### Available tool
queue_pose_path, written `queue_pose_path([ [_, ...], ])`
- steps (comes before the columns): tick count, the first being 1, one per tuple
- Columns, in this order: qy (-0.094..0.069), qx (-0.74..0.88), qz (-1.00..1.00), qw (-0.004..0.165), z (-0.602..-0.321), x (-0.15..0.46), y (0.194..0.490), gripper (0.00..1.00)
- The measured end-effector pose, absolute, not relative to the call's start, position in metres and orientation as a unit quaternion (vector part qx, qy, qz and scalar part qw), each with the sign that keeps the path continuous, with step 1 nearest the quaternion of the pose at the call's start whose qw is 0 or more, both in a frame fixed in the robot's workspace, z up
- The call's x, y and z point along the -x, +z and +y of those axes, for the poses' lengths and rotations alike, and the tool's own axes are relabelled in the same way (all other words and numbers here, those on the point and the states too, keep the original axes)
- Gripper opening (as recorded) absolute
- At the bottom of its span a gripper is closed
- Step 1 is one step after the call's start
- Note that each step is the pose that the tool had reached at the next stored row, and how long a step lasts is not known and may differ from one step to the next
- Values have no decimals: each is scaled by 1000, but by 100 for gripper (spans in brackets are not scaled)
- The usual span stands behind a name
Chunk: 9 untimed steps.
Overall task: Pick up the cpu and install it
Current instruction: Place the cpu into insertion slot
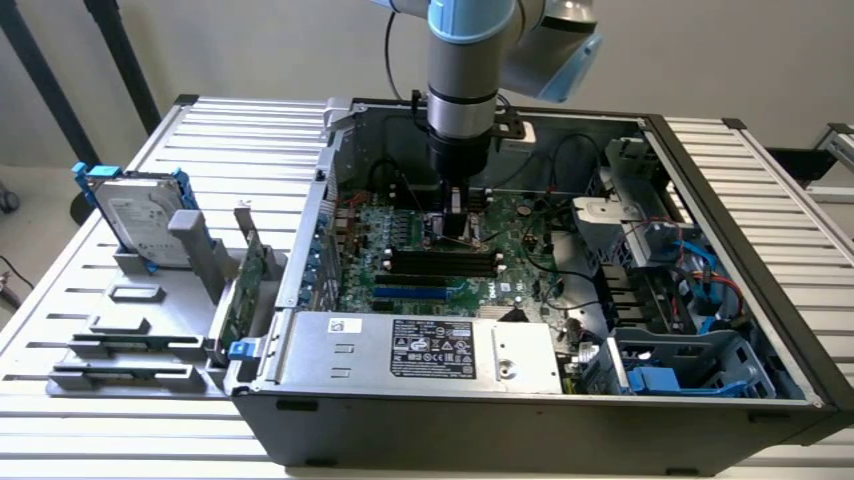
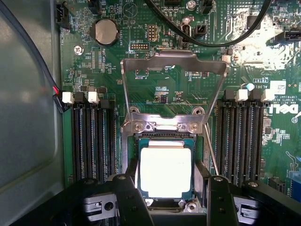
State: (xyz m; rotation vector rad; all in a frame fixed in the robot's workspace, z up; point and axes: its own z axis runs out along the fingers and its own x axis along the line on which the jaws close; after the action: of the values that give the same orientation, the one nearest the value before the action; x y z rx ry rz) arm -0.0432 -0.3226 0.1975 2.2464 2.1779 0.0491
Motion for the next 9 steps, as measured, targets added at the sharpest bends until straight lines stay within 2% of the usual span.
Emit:
queue_pose_path([
  [8, 16, -718, 696, 6, -323, 43, 197, 56],
  [9, 16, -718, 696, 6, -323, 43, 197, 62],
])
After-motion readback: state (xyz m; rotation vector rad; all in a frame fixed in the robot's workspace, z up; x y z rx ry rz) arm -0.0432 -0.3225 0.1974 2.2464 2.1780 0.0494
